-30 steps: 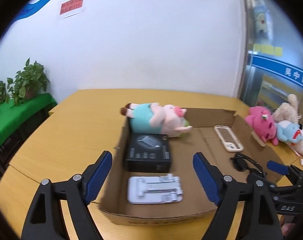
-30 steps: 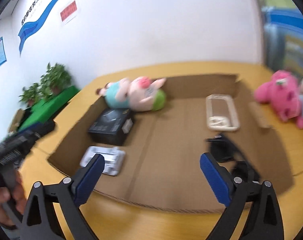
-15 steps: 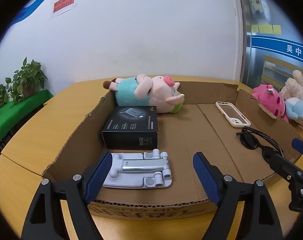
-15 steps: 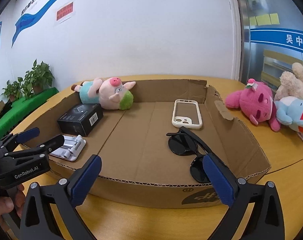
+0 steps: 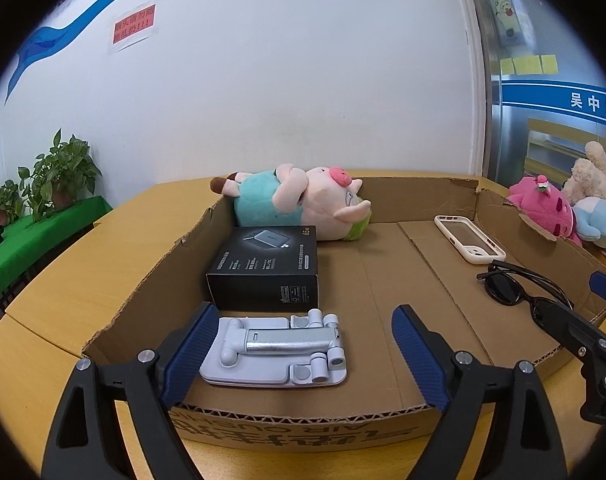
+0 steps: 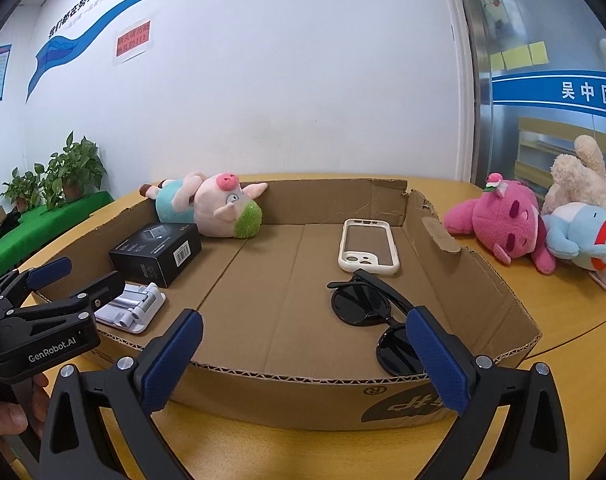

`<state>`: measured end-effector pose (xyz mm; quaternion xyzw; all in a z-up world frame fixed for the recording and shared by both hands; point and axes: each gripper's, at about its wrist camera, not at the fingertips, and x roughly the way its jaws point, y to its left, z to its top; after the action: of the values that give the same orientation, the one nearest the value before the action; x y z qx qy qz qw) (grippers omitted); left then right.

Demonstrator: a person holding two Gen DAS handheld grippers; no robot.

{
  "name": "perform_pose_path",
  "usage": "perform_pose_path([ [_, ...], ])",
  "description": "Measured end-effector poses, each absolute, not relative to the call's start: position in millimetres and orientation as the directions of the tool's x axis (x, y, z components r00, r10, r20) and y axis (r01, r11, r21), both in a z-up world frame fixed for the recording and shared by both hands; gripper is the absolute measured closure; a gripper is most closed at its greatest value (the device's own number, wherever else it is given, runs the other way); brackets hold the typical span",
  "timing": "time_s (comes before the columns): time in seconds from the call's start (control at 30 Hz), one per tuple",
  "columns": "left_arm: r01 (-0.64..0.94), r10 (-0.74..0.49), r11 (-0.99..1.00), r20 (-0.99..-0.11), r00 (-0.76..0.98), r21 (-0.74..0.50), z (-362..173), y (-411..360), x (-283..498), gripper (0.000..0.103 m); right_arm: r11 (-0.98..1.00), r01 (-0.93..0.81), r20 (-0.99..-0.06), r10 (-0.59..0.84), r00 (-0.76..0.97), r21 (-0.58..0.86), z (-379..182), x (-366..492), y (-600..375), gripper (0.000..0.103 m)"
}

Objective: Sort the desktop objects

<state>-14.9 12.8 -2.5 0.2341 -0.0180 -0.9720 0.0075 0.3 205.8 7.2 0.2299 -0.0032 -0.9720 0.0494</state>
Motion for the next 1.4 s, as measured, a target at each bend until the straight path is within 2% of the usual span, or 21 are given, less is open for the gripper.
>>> perform_pose_path([
  [1.4, 0.009, -0.026, -0.999, -0.455, -0.890, 0.039, -3.3, 11.6, -18.2, 0.012, -0.996, 0.087, -0.446, -0.091, -0.890, 0.028, 7.3, -1.7, 205.6, 0.000],
])
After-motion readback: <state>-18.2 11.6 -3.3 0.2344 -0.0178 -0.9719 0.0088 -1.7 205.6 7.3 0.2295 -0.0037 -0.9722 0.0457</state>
